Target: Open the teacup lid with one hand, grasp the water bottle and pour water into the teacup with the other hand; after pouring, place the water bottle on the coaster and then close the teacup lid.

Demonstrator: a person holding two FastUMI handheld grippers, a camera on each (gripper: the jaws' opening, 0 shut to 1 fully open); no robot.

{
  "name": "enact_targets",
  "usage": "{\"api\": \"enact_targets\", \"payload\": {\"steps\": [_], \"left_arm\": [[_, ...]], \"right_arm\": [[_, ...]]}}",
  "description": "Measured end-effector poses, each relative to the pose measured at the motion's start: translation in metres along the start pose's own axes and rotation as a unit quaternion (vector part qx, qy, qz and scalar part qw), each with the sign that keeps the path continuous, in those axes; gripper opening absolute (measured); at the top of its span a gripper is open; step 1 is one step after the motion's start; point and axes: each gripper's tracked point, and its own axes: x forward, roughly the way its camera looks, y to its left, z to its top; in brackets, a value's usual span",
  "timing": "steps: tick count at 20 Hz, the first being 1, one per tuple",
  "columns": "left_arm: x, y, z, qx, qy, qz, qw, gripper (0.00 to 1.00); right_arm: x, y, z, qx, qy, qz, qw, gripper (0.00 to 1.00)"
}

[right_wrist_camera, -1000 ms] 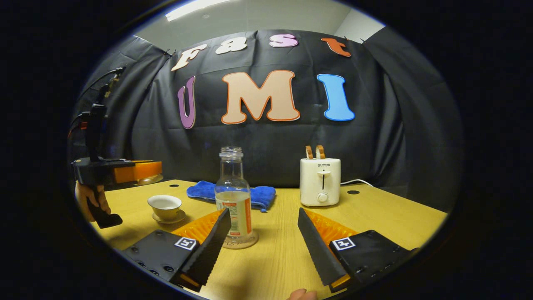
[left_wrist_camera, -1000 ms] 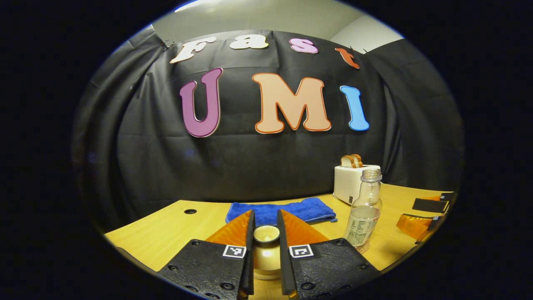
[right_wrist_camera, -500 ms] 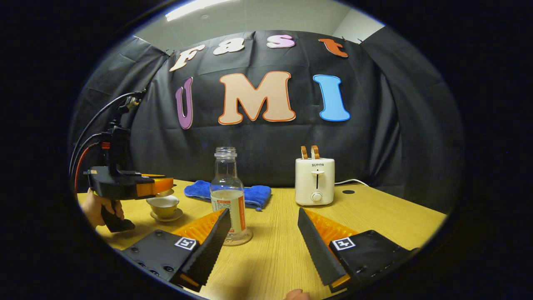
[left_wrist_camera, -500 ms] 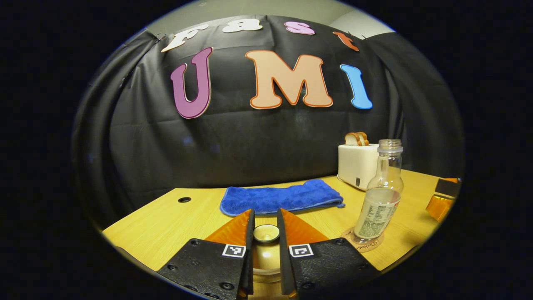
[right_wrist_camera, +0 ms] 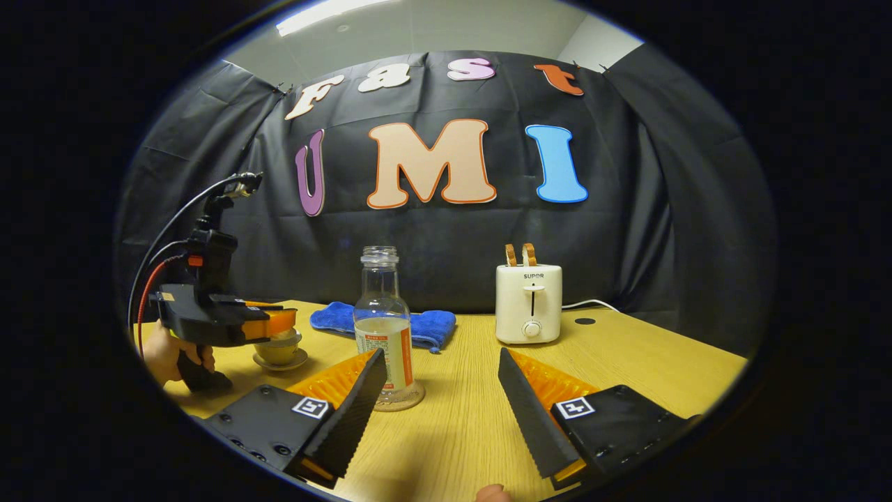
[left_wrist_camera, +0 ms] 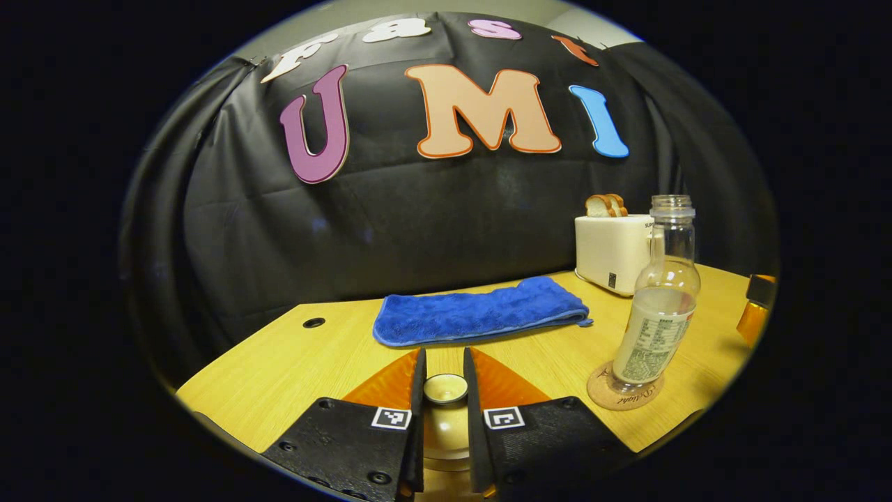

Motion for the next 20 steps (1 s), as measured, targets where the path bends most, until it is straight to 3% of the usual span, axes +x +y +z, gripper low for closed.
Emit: {"api": "enact_targets", "payload": {"steps": [10,12,15,17,20], "left_arm": [[0.0000,-0.0037,-0.0060,0.001,0.003,0.004,1.000,0.24],[-0.0013,-0.0036,-0.0041,0.001,0.000,0.006,1.000,0.29],[-0.0012,-0.0021,-0.0028,-0.003,-0.006,0.009,1.000,0.82],[-0.0022,0.0004,-0.0006,-0.006,-0.014,0.014,1.000,1.00],[-0.0025,-0.0003,0.0014,-0.013,-0.023,0.010,1.000,0.97]], "right_arm": [[0.0007,0.0008,-0.0003,0.001,0.000,0.000,1.000,0.97],[0.0001,0.0013,0.0005,0.001,0.000,0.000,1.000,0.98],[-0.0003,0.0016,0.0003,0.001,0.000,0.001,1.000,0.97],[-0.0010,0.0021,0.0016,0.001,0.000,0.001,1.000,0.98],[-0.0013,0.0026,0.0012,0.000,0.000,0.000,1.000,0.98]]}}
